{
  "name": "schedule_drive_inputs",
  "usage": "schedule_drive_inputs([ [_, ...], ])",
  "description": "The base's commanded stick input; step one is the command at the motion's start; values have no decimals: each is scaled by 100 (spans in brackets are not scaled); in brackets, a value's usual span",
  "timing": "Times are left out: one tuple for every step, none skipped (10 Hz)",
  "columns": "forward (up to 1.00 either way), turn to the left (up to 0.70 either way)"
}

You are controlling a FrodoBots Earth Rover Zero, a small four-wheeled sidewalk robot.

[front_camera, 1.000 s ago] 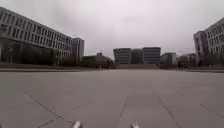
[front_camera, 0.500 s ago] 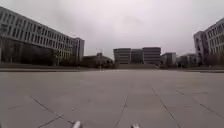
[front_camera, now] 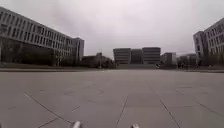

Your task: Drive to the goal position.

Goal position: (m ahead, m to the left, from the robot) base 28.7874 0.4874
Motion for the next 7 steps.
schedule_drive_inputs([
  [0, 0],
  [0, 0],
  [70, 0],
  [70, 0],
  [70, 0],
  [70, 0],
  [70, 0],
])
